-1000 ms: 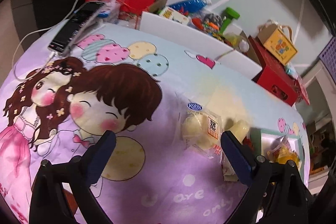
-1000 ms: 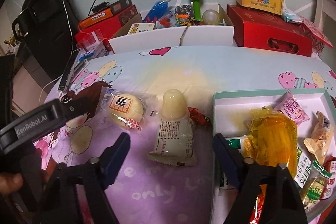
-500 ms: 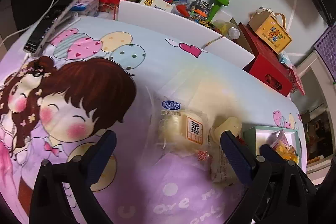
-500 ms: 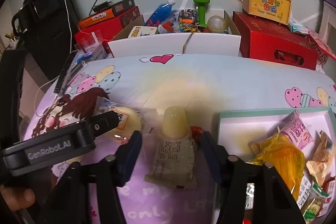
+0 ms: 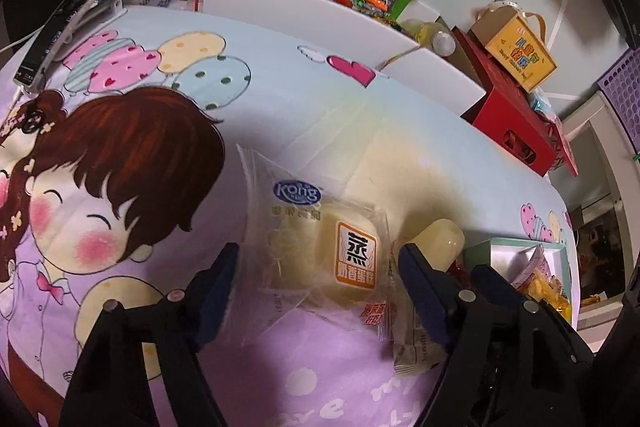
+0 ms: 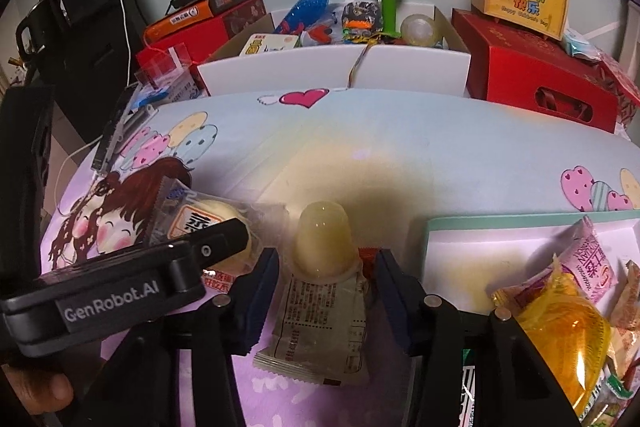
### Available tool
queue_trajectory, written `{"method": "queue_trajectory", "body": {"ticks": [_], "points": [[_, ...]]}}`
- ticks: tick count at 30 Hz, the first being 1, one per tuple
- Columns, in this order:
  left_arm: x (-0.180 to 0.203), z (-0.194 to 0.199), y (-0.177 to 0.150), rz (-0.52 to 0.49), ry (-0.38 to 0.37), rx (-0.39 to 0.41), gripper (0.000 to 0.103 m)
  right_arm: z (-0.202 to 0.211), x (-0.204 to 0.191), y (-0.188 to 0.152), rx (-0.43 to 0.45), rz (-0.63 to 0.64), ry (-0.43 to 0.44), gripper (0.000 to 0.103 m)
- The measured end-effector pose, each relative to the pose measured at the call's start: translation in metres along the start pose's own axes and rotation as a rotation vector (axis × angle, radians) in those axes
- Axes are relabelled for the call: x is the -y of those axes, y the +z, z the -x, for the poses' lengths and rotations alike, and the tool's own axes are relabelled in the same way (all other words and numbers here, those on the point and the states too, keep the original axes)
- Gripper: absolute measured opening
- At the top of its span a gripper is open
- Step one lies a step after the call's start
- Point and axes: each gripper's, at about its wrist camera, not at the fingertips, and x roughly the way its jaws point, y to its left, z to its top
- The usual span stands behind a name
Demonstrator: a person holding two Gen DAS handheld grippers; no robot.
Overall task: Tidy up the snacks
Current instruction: 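Grasp the Kong bun bag with the left tool while the right tool grasps the milk pack's bottle top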
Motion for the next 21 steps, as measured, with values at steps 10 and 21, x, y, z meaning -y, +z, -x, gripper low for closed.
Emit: {"method": "queue_trajectory", "body": {"ticks": [10,21], "points": [[-0.011,0.002,0.001,0.043,-0.004,0.005,0.070,-0.011,-0.004,0.002,0.012,0.010,-0.008,0.054],[-0.026,0.004,0.004,0.086,0.009,0.015,0.069,-0.027,-0.005,0.008,0.031,-0.023,-0.026,0.054]]}}
